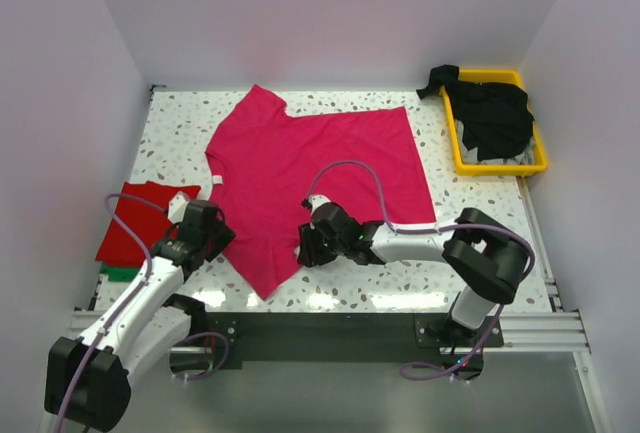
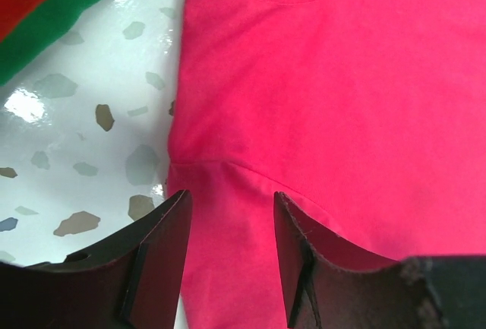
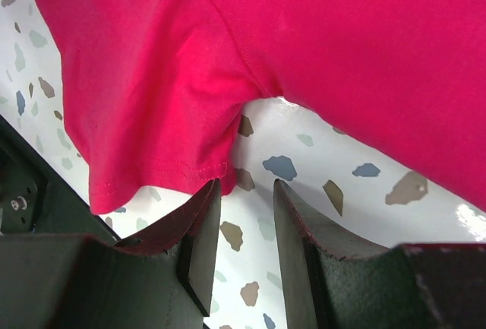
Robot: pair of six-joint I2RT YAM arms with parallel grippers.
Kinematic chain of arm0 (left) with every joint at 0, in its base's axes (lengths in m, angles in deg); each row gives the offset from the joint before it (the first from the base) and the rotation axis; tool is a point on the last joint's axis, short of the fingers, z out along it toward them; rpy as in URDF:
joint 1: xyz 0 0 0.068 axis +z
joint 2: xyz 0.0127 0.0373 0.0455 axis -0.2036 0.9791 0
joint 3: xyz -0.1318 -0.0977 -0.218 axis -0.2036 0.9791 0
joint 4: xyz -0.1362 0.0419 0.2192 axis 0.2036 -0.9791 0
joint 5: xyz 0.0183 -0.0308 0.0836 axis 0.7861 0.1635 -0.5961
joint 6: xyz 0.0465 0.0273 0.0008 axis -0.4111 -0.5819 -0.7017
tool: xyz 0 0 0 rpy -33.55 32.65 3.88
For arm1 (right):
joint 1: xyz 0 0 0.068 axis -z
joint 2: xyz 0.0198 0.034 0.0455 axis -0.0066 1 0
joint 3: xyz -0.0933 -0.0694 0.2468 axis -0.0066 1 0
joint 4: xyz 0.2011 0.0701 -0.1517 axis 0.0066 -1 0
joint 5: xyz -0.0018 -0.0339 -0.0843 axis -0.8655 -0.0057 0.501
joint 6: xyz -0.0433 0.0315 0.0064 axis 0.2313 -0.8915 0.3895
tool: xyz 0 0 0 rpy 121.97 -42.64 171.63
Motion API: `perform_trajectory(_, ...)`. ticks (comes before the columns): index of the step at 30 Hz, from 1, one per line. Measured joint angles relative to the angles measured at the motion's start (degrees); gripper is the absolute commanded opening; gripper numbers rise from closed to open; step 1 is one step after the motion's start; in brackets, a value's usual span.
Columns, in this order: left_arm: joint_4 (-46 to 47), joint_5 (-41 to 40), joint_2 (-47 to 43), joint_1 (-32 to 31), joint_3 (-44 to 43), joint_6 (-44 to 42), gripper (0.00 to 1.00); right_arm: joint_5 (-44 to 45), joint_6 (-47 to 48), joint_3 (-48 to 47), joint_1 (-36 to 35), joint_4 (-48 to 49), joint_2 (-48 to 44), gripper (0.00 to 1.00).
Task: Fold and stack the t-shirts
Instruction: Flatten the tshirt out
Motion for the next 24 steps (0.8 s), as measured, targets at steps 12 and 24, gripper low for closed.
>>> perform_trajectory(12, 0.8, -1.5, 0.9, 0.0, 1.7, 0.7, 0.52, -1.0, -1.6, 0.0, -1.7, 4.9, 3.7, 0.13)
perform_trajectory(24, 0.7, 4.4, -7.0, -2.4, 1.6, -4.9, 0.62, 3.5, -1.5, 0.8, -1.1, -1.4, 0.7, 0.06)
